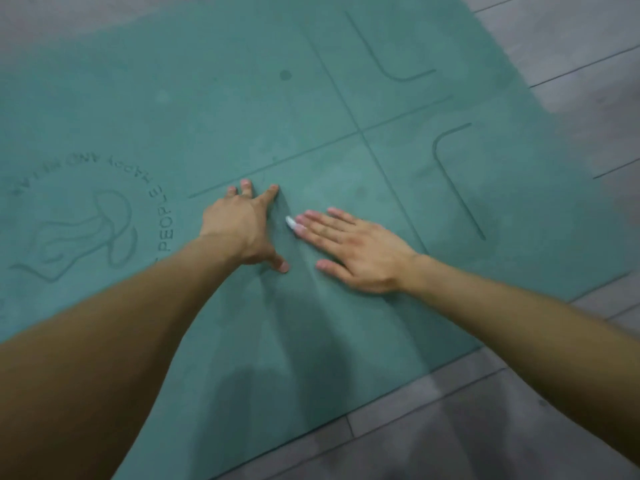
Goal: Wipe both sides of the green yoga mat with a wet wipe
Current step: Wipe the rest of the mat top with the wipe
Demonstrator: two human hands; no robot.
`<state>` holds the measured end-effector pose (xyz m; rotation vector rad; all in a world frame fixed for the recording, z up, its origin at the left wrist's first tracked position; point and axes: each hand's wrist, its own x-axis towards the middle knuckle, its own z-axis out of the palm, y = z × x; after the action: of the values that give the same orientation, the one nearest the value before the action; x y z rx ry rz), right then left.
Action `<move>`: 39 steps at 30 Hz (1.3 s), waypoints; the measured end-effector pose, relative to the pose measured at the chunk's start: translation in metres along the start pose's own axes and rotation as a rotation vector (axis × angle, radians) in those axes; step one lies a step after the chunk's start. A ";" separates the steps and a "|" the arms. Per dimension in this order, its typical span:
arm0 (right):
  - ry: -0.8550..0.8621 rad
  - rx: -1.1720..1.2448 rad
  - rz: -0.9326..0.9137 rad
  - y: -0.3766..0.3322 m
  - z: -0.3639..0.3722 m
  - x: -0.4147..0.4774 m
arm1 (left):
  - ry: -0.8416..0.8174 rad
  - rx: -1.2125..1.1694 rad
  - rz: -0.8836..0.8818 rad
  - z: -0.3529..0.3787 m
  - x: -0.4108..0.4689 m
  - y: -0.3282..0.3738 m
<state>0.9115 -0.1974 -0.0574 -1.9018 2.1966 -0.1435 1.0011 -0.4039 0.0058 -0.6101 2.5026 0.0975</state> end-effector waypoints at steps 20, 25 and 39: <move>0.114 0.047 0.441 0.034 -0.005 0.083 | 0.046 -0.036 -0.080 -0.001 0.002 0.003; 0.085 -0.002 0.354 0.089 -0.025 0.067 | 0.019 -0.046 -0.075 -0.002 0.001 0.003; 0.124 0.007 0.714 0.141 -0.030 0.029 | 0.034 -0.015 -0.062 0.001 0.002 0.001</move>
<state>0.7647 -0.2070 -0.0636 -1.0207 2.7933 -0.1411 0.9998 -0.4038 0.0044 -0.7002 2.5153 0.0832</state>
